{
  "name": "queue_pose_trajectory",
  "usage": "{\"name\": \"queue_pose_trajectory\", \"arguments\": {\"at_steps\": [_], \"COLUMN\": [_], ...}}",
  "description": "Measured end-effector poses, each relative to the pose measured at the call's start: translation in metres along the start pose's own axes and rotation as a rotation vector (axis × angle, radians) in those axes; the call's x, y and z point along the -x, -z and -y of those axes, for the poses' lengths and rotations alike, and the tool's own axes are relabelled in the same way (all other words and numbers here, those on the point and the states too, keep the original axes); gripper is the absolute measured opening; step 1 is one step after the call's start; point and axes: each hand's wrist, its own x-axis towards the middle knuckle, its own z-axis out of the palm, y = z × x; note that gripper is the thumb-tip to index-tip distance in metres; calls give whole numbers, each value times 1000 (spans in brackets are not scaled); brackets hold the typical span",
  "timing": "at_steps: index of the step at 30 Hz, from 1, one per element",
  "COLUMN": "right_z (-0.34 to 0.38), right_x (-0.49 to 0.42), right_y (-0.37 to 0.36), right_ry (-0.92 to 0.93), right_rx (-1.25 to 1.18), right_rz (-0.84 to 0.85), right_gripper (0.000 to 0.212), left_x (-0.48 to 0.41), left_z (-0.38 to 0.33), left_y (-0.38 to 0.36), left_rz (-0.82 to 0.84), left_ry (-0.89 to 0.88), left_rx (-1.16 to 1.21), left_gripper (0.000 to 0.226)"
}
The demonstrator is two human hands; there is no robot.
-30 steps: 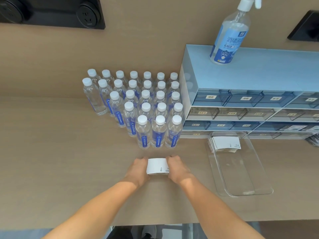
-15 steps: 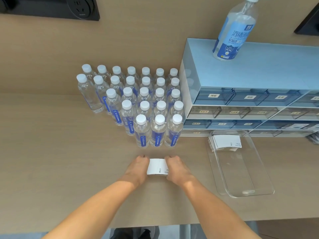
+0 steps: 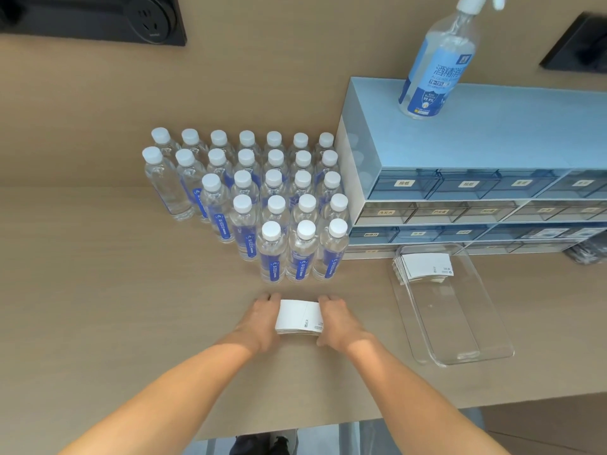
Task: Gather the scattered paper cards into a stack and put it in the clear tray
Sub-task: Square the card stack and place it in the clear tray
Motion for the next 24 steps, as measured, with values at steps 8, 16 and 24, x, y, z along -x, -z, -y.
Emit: {"name": "queue_pose_trajectory", "arguments": {"at_steps": [8, 16, 24], "right_z": [-23, 2, 16], "right_x": [14, 15, 16], "right_y": [38, 45, 34], "right_ry": [-283, -576, -513], "right_rx": [-531, -1394, -1431], "right_rz": [100, 147, 104], "right_gripper": [77, 87, 65], "left_x": [13, 13, 10], "left_z": [28, -13, -32], "left_y": [45, 50, 47], "left_rz": [224, 369, 320], "left_ry": [384, 633, 649], "left_rx": [701, 1462, 1361], "left_gripper": [22, 88, 72]}}
